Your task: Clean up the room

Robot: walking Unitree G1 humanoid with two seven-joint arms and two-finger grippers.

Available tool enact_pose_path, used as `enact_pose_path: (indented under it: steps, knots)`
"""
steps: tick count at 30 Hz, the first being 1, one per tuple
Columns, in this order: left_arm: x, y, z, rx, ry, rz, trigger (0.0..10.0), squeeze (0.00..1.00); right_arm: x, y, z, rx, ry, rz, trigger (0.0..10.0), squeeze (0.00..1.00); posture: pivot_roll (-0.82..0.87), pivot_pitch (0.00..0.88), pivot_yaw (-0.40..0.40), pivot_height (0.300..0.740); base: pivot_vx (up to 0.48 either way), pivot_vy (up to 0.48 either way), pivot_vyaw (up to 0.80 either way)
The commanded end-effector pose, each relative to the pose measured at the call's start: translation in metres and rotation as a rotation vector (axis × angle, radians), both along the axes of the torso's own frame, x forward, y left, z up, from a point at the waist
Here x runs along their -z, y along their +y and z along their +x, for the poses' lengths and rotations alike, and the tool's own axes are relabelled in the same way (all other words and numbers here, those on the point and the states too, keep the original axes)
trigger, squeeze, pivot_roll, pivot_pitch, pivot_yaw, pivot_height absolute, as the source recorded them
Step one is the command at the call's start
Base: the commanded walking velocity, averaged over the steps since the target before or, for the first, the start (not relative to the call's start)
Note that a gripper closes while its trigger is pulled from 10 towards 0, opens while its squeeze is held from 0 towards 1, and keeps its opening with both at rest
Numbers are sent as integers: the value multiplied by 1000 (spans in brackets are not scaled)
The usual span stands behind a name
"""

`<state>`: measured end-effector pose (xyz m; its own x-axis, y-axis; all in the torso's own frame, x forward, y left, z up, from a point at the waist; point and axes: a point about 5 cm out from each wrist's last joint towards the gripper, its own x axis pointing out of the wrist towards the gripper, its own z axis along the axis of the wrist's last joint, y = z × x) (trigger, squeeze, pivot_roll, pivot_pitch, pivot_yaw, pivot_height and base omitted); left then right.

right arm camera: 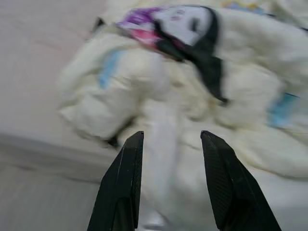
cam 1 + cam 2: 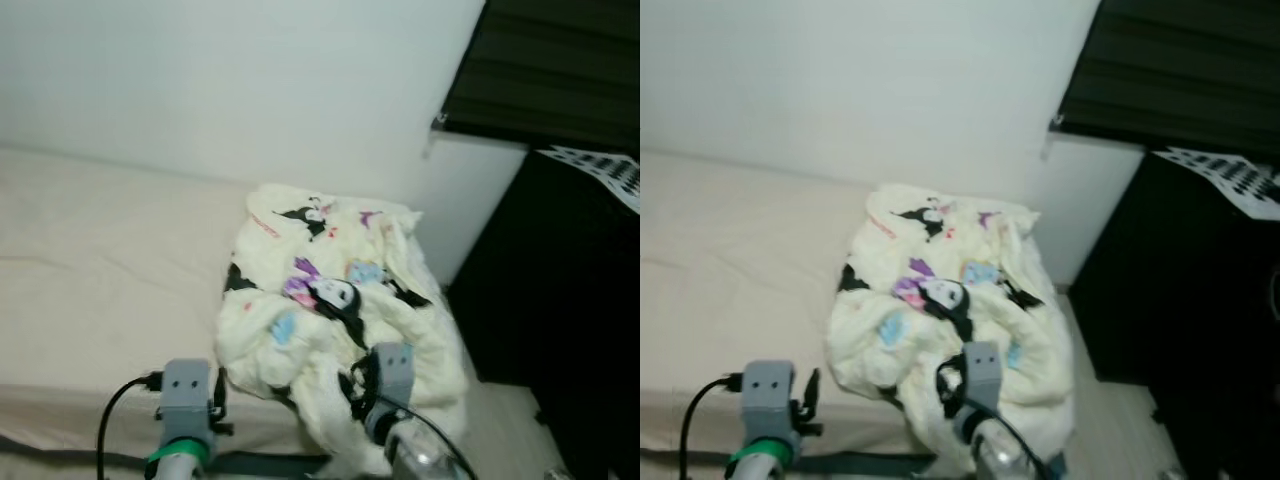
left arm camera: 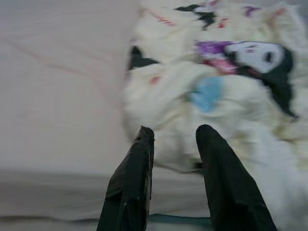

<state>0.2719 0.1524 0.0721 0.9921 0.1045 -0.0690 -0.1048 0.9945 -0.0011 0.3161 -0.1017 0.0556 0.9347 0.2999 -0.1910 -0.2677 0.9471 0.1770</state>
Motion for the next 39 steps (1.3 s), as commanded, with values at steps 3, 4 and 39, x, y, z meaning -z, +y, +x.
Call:
enact_pose_path:
  steps: [3,4,39]
  knots:
    - [5,2,-4,-8,29,-18,10000,0,7,1,-4,0,34,10,10000,0,53,46,-100,740,0,480,0]
    - [5,2,-4,-10,29,-21,10000,0,7,1,-4,0,34,11,10000,0,53,47,-100,740,0,480,0]
    - [4,2,-1,31,24,55,10000,0,8,-3,-4,27,33,3,10000,0,54,40,-88,740,7,82,0]
